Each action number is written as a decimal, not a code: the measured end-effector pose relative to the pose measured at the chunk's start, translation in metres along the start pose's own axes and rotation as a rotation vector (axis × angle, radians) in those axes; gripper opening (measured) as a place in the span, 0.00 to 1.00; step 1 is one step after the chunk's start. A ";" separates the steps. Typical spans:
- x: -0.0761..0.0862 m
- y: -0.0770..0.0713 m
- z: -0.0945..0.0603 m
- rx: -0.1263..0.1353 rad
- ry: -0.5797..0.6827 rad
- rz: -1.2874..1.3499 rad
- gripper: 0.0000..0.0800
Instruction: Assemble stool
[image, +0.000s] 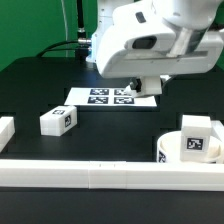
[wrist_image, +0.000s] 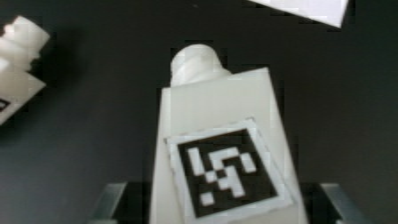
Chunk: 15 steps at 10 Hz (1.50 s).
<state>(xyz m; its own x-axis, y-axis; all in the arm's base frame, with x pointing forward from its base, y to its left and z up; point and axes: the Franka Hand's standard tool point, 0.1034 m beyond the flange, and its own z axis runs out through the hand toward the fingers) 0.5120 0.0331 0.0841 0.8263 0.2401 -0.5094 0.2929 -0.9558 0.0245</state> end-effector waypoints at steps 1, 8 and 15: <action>0.008 -0.001 -0.011 0.022 0.078 0.017 0.41; 0.024 0.005 -0.051 0.003 0.593 0.062 0.41; 0.027 0.021 -0.060 -0.052 0.927 0.118 0.41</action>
Offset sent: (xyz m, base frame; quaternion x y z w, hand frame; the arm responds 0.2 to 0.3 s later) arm 0.0000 0.0000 0.0000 0.0000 0.1938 0.0000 0.9810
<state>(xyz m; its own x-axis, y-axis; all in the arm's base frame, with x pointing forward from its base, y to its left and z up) 0.5695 0.0293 0.1225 0.8992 0.2032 0.3876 0.1857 -0.9791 0.0825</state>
